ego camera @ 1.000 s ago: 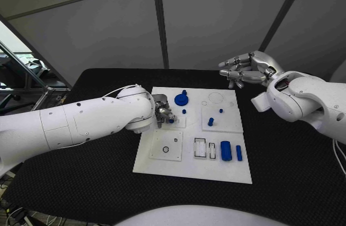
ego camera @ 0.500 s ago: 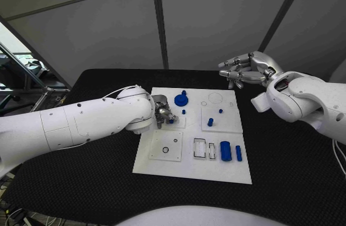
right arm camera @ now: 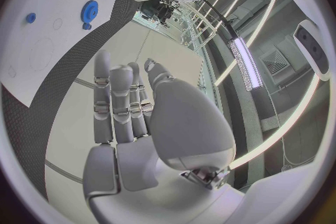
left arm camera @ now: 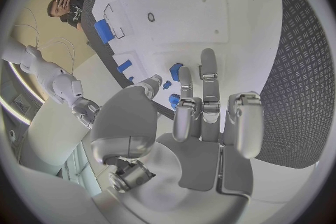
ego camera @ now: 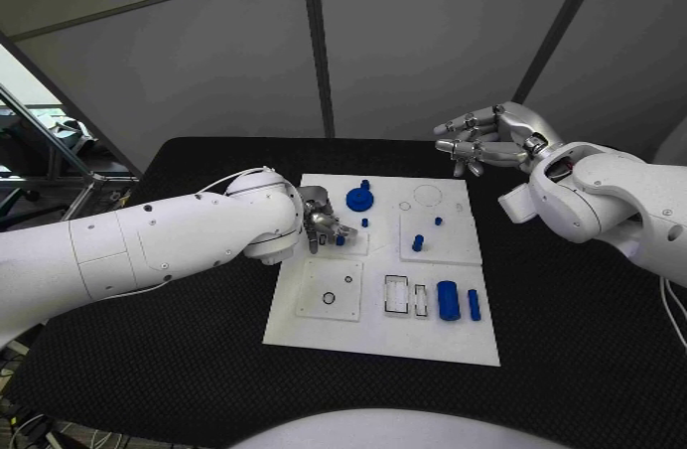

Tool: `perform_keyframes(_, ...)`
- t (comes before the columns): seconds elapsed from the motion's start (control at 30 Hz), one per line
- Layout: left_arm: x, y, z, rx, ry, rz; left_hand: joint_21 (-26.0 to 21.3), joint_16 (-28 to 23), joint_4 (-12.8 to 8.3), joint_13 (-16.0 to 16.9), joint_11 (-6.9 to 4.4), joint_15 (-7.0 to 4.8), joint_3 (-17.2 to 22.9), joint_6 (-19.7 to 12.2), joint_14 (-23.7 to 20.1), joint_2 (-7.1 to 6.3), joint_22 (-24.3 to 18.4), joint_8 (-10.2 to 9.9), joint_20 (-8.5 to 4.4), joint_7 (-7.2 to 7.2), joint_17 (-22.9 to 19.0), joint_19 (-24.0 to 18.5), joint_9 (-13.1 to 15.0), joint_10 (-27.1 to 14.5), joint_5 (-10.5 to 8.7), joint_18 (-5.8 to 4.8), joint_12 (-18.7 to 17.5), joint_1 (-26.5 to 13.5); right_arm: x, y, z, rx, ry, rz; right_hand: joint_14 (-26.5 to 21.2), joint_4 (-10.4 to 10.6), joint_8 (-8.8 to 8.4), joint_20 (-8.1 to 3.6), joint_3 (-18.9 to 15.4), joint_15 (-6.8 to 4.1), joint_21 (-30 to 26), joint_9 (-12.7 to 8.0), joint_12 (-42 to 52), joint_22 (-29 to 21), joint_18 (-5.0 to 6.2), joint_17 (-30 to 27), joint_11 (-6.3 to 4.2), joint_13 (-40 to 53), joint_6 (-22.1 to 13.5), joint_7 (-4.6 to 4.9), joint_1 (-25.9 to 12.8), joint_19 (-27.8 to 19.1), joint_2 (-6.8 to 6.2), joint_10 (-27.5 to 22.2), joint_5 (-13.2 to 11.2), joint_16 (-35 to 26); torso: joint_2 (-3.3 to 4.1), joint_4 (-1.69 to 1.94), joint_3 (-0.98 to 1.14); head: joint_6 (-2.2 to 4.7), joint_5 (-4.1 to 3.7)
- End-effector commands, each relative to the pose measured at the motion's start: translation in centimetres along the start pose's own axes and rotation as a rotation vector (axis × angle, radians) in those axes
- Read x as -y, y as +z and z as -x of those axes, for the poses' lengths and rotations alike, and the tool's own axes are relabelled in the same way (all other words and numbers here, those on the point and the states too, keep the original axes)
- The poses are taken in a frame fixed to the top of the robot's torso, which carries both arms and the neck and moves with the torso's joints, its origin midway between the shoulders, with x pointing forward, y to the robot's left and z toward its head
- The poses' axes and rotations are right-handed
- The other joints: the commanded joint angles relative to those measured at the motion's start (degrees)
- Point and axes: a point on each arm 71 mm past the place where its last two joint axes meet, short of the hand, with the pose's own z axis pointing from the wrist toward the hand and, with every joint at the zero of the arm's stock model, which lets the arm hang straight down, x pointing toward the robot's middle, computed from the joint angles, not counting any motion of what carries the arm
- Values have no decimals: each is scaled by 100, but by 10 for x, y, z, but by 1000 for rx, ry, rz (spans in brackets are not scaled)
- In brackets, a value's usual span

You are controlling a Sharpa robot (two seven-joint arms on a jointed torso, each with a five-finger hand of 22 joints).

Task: Assemble the parts on the task board

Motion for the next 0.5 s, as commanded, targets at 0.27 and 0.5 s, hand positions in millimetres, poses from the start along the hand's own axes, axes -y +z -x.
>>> perform_keyframes(0.27,4,-7,13,7,-10,-15,15,-29,228,1421,-30,-22,-405,25,39,24,1146,28,-35,9,13,323,13,555,-14,-190,1,264,-2,0,1,-1,-2,14,59,52,48,-7,12,5,-59,-3,-1,-18,30,4,4,-19,-48,4,-75,55,-13,-16,79,-54,3,-2,-1,0,9)
perform_keyframes(0.5,0,-13,30,-27,27,4,-106,-35,231,1221,19,2,-724,-132,32,133,1029,-63,-18,68,17,227,-23,419,-9,-151,-160,356,-1,0,2,2,-3,12,59,52,48,-7,12,5,-59,-3,-1,-18,30,4,4,-19,-48,4,-75,55,-13,-16,79,-54,-2,-1,1,11,-2)
